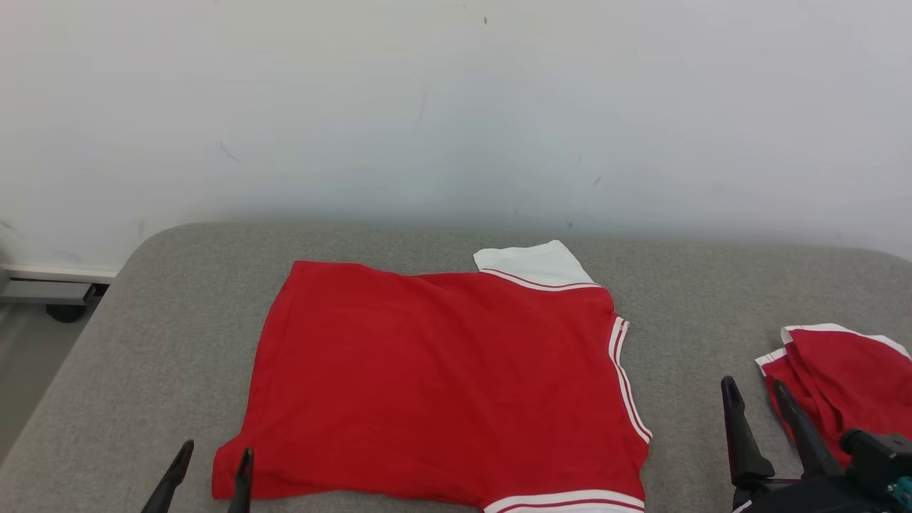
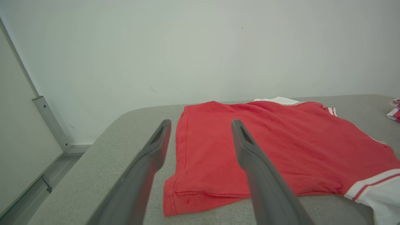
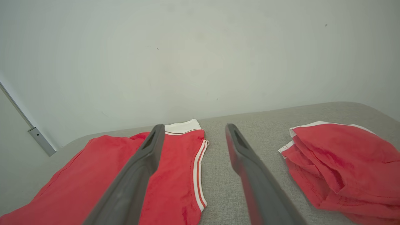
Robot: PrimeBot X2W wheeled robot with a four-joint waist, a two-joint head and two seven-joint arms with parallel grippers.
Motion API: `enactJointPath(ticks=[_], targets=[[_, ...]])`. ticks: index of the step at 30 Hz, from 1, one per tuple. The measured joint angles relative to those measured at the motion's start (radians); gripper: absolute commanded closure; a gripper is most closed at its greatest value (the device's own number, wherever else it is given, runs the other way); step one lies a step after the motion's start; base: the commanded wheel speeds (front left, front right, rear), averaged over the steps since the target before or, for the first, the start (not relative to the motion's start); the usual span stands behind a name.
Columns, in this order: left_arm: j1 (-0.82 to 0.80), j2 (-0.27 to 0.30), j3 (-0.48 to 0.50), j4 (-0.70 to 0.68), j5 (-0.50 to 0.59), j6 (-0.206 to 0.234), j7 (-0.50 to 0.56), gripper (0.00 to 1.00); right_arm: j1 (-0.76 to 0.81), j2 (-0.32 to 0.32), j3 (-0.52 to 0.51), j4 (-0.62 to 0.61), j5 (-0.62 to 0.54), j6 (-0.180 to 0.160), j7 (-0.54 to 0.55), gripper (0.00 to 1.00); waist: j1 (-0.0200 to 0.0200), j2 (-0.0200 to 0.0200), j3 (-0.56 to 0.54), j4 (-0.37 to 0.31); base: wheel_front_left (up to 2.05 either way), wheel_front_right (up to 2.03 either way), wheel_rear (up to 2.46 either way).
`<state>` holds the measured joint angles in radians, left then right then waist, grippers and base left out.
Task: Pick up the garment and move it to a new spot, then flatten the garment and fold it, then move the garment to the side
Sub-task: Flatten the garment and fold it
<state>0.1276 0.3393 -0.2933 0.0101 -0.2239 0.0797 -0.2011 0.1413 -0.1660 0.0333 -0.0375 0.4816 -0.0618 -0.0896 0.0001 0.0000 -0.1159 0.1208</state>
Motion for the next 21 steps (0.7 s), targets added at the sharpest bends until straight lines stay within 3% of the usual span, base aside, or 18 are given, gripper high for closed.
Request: enactJointPath(ticks=[21], targets=[[0.017,0.000,0.015,-0.068,-0.006,0.014,0.068,0.00,-0.005,0.000,0.009,0.024,-0.003,0.010,-0.034,0.00,0.0000,0.0000,0.012,-0.004,0.00,0.00,0.00]])
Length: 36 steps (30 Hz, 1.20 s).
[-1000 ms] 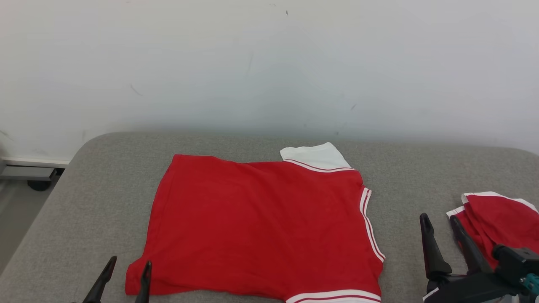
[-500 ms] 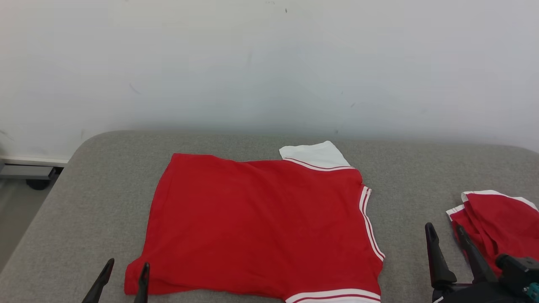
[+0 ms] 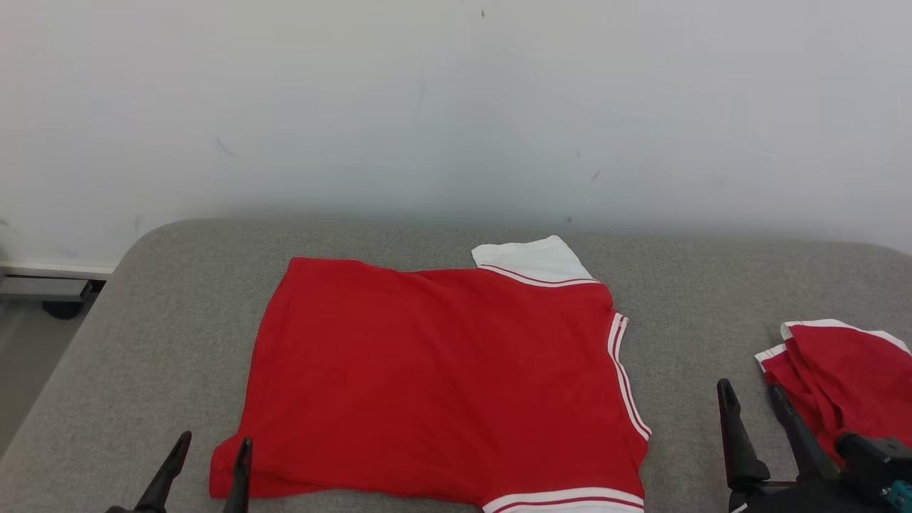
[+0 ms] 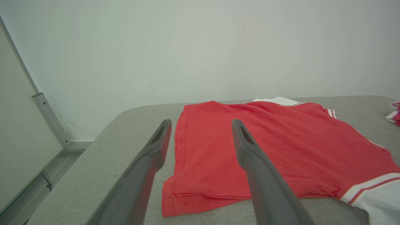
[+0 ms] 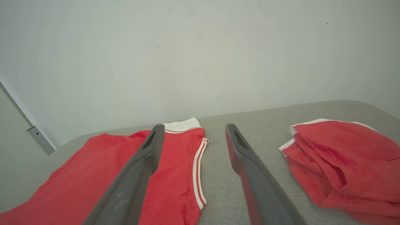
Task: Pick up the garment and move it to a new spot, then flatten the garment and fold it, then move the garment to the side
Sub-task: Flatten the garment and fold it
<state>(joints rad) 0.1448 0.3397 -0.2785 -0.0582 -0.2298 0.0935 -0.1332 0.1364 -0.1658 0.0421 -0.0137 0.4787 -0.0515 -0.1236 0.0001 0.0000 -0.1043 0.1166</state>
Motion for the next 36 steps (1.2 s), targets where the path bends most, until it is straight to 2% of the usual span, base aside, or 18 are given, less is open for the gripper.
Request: enactJointPath(ticks=[14,18,23,30,36], targets=[[0.010,0.000,0.001,-0.018,-0.003,0.003,0.041,0.00,-0.002,0.005,0.022,0.013,0.001,0.018,0.003,0.00,0.0000,0.0000,0.003,0.001,0.00,0.00,0.00],[0.001,0.011,-0.012,0.019,-0.020,-0.007,0.084,0.00,0.003,0.004,0.073,0.015,0.008,0.034,0.078,0.00,0.0000,0.0000,0.010,0.002,0.00,0.00,0.00],[-0.078,0.008,-0.007,0.091,-0.030,-0.007,0.147,0.00,0.025,0.010,0.146,0.006,0.013,0.037,0.208,0.00,0.0000,0.0000,0.022,-0.001,0.00,0.00,0.00],[-0.195,0.014,-0.017,0.207,-0.036,-0.033,0.259,0.00,0.077,-0.003,0.206,-0.024,-0.020,-0.021,0.399,0.00,0.0000,0.0000,0.041,-0.008,0.00,0.00,0.00],[-0.266,0.030,-0.041,0.348,-0.030,-0.042,0.406,0.00,0.075,-0.015,0.254,-0.066,-0.077,-0.041,0.526,0.00,0.0000,0.0001,0.064,-0.018,0.00,0.00,0.00]])
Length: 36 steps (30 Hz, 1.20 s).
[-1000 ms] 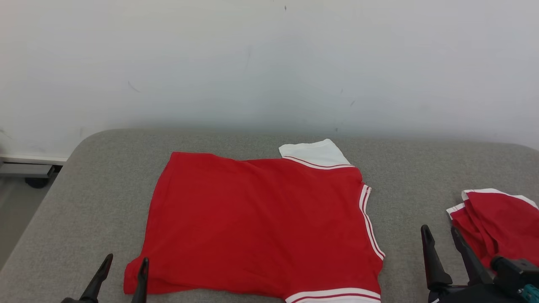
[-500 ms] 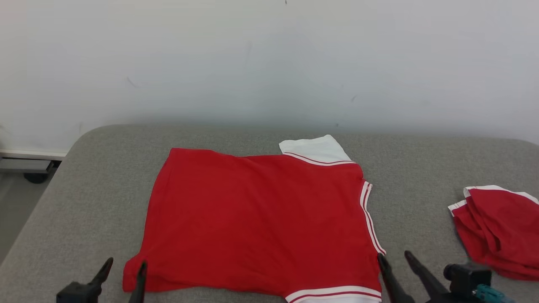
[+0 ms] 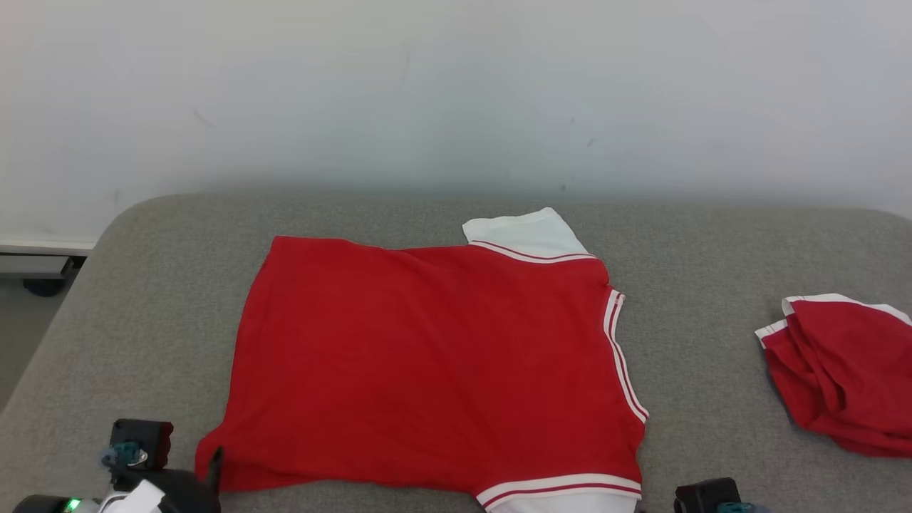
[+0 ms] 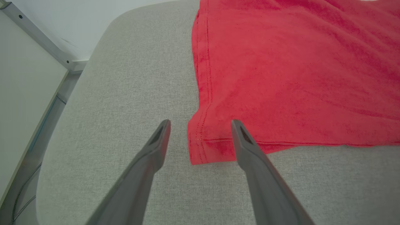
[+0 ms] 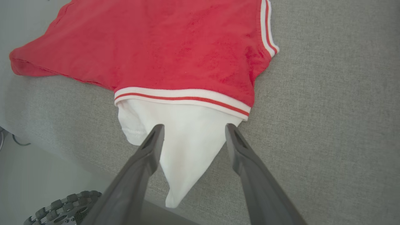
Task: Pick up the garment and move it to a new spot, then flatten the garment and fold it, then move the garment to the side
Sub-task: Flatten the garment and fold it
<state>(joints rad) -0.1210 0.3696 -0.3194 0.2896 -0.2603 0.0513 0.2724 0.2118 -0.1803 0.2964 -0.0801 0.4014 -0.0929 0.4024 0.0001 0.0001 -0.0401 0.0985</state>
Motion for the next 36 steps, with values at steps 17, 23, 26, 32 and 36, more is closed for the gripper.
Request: enactJointPath(ticks=[17,23,26,32,36], targets=[[-0.119,-0.032,-0.056,0.165,-0.003,-0.060,0.179,0.00,0.005,0.026,0.015,0.004,-0.096,-0.030,0.268,0.00,0.0000,0.0000,0.034,-0.030,0.00,0.00,0.00],[-0.154,-0.036,-0.061,0.187,-0.004,-0.071,0.190,0.00,0.008,0.052,0.010,-0.004,-0.109,-0.031,0.315,0.00,0.0000,0.0000,0.055,-0.021,0.00,0.00,0.00],[-0.175,-0.037,-0.064,0.205,-0.004,-0.088,0.191,0.00,0.004,0.062,0.004,-0.009,-0.122,-0.031,0.330,0.00,0.0001,0.0000,0.067,-0.015,0.00,0.00,0.00],[-0.185,-0.037,-0.063,0.237,-0.006,-0.095,0.194,0.00,-0.008,0.074,0.007,-0.014,-0.131,-0.031,0.357,0.00,0.0000,0.0000,0.089,-0.010,0.00,0.00,0.00],[-0.200,-0.041,-0.062,0.255,-0.012,-0.097,0.194,0.00,-0.015,0.078,0.007,-0.015,-0.137,-0.032,0.374,0.08,0.0000,0.0000,0.102,-0.007,0.00,0.00,0.00]])
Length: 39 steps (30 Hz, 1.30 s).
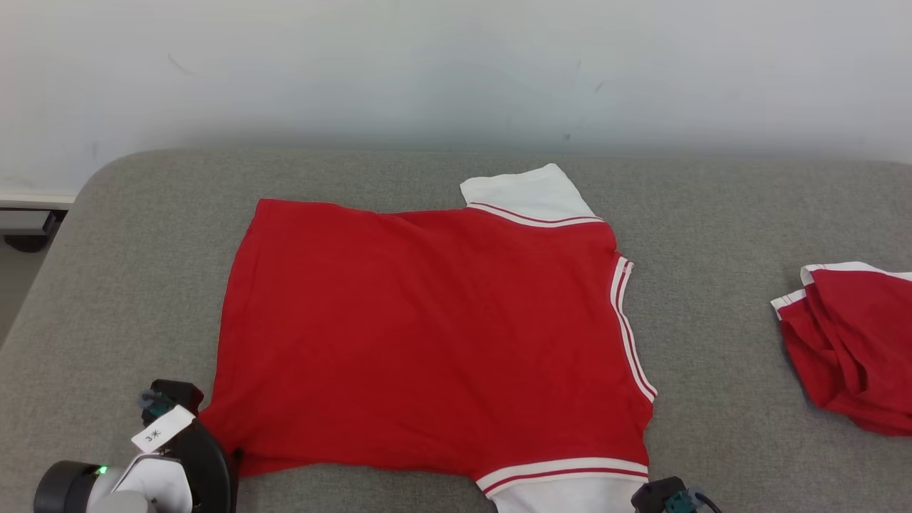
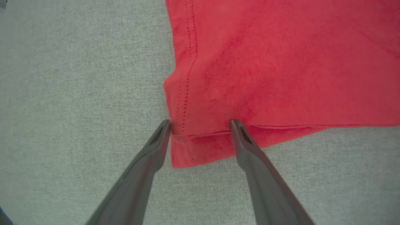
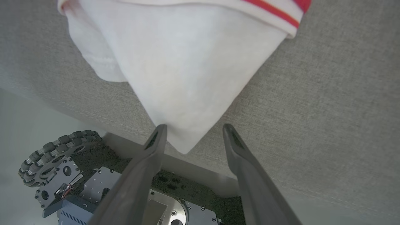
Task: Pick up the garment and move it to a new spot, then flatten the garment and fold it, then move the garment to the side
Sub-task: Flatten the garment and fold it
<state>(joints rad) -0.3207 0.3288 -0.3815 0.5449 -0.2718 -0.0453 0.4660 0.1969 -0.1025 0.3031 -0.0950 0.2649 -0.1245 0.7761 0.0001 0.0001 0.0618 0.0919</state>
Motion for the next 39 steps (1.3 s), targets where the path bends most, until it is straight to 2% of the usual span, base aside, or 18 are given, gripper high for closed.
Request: enactJointPath(ticks=[12,14,17,24,27,30,32,33,34,36,39], targets=[[-0.017,-0.016,0.011,0.050,-0.017,-0.008,-0.001,0.00,-0.002,0.007,-0.006,-0.003,-0.002,0.000,0.042,0.05,-0.0001,0.0000,0.008,0.005,0.00,0.00,0.00],[-0.017,-0.016,0.016,0.052,-0.019,-0.008,-0.002,0.00,-0.002,0.007,-0.009,-0.004,-0.002,0.000,0.044,0.09,-0.0001,0.0000,0.008,0.005,0.00,0.00,0.00],[-0.018,-0.016,0.025,0.056,-0.025,-0.008,-0.009,0.00,-0.002,0.009,-0.011,-0.004,-0.004,0.000,0.052,0.21,-0.0001,0.0000,0.008,0.006,0.00,0.00,0.00],[-0.041,-0.015,0.042,0.057,-0.049,-0.008,-0.019,0.00,-0.002,0.014,-0.012,-0.006,-0.006,0.000,0.062,0.23,-0.0001,0.0000,0.006,0.012,0.00,0.00,0.00],[-0.041,-0.011,0.042,0.062,-0.049,-0.008,-0.018,0.00,-0.001,0.017,-0.013,-0.007,-0.010,0.000,0.069,0.33,-0.0001,0.0000,0.004,0.017,0.00,0.00,0.00],[-0.040,-0.012,0.039,0.068,-0.049,-0.008,-0.018,0.07,-0.001,0.019,-0.013,-0.007,-0.012,0.000,0.071,0.38,-0.0002,0.0000,0.002,0.020,0.00,0.00,0.00],[-0.040,-0.012,0.039,0.070,-0.050,-0.008,-0.018,0.19,0.000,0.020,-0.012,-0.007,-0.012,0.000,0.078,0.43,-0.0002,0.0000,0.001,0.022,0.00,0.00,0.00],[-0.040,-0.013,0.039,0.070,-0.051,-0.008,-0.018,0.28,0.000,0.020,-0.012,-0.007,-0.012,0.000,0.078,0.44,-0.0001,0.0000,0.000,0.023,0.00,0.00,0.00],[-0.040,-0.015,0.039,0.070,-0.054,-0.008,-0.018,0.38,0.000,0.020,-0.011,-0.007,-0.012,0.000,0.078,0.50,-0.0002,0.0000,0.000,0.023,0.00,0.00,0.00],[-0.040,-0.017,0.037,0.072,-0.054,-0.008,-0.018,0.52,0.000,0.021,-0.008,-0.008,-0.012,0.000,0.079,0.53,-0.0002,0.0000,-0.001,0.025,0.00,0.00,0.00],[-0.040,-0.021,0.035,0.081,-0.055,-0.009,-0.017,0.58,0.000,0.023,-0.003,-0.008,-0.012,0.000,0.086,0.55,-0.0001,0.0000,-0.001,0.025,0.00,0.00,0.00]])
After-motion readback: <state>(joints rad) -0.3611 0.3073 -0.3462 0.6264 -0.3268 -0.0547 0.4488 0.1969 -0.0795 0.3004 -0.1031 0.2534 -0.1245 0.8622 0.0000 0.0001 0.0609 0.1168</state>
